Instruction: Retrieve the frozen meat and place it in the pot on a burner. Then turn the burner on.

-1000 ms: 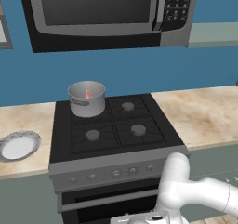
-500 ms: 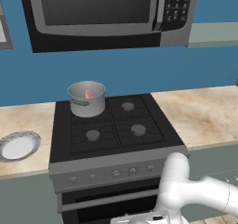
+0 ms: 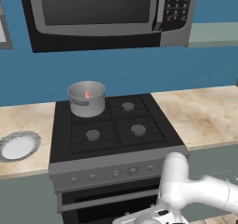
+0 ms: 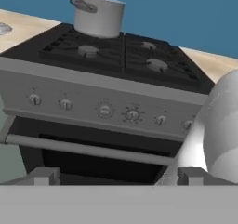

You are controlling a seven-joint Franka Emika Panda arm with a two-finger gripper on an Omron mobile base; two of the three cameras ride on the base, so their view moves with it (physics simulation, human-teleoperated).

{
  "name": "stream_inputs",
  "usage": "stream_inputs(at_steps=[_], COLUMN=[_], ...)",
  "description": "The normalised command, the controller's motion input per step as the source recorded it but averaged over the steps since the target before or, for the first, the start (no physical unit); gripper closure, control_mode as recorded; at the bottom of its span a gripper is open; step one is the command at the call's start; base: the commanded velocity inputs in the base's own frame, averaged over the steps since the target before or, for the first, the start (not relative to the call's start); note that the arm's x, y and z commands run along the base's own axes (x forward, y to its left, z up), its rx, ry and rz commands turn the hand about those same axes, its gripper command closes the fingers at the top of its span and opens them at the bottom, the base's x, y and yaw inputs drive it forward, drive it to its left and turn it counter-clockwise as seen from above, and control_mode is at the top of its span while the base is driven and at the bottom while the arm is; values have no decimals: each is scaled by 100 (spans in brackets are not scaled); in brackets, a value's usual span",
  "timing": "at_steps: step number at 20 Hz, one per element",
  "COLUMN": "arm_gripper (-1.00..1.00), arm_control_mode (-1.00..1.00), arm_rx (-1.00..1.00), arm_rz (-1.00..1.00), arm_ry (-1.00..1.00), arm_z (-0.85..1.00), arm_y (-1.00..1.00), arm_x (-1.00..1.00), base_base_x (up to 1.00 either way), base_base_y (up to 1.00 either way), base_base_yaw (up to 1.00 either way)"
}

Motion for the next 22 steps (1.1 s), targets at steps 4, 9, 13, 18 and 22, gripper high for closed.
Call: stream_inputs(at_steps=[4, 9, 13, 18, 22], arm_gripper=[-100, -100, -100, -100, -100], arm_control_mode=[-100, -100, -100, -100, -100], arm_rx=[6, 4, 3, 35, 68], arm_rz=[31, 26, 9, -19, -17], arm_ry=[22, 4, -29, -18, -7], arm_z=[47, 29, -8, -15, -12], arm_y=[25, 15, 7, 0, 0], arm_x=[0, -1, 0, 0, 3], base_base_x=[0, 0, 0, 0, 0], base_base_y=[0, 0, 0, 0, 0], base_base_yaw=[0, 0, 0, 0, 0])
